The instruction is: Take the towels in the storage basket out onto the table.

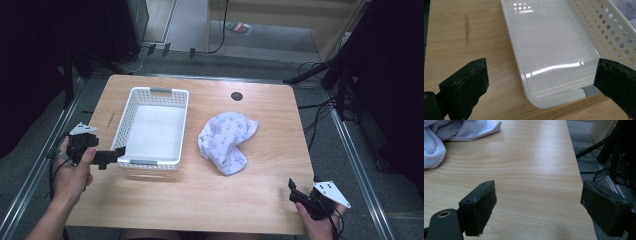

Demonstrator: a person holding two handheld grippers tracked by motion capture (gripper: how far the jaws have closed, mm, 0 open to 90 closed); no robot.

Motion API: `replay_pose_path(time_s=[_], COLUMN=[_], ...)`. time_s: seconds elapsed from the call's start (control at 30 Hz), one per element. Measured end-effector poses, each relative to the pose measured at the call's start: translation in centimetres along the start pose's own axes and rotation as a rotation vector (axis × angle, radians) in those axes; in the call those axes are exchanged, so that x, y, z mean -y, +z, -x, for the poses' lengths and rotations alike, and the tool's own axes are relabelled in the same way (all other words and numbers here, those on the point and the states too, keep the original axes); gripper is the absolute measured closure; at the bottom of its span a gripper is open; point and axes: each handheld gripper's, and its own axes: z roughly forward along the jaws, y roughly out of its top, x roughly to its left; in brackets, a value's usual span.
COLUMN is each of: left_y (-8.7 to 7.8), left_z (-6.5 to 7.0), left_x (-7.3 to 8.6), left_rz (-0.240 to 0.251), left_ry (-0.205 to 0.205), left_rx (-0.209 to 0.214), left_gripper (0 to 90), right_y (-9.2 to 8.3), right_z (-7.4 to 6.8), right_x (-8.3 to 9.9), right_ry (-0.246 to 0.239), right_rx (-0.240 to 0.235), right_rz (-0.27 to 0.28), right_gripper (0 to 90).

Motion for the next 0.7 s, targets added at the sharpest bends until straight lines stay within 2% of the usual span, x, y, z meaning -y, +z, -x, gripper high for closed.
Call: replay_pose_path(time_s=[0.33, 0.6, 0.7], left_y=[-0.9, -0.7, -0.4], left_z=[-2.0, -3.7, -4.6], left_x=[3.1, 6.1, 7.1], left_rz=[0.05, 0.13, 0.14], left_ry=[-0.03, -0.051, -0.069], left_rx=[-0.005, -0.03, -0.036], left_gripper=[0.0, 0.0, 0.0], right_y=[0.0, 0.1, 0.0], right_z=[0.0, 0.0, 0.0], right_x=[0.0, 0.0, 0.0], right_ry=[0.002, 0.001, 0.001], right_rx=[-0.002, -0.001, -0.001], right_rz=[-0.01, -0.011, -0.01], right_gripper=[13.2, 13.2, 13.2])
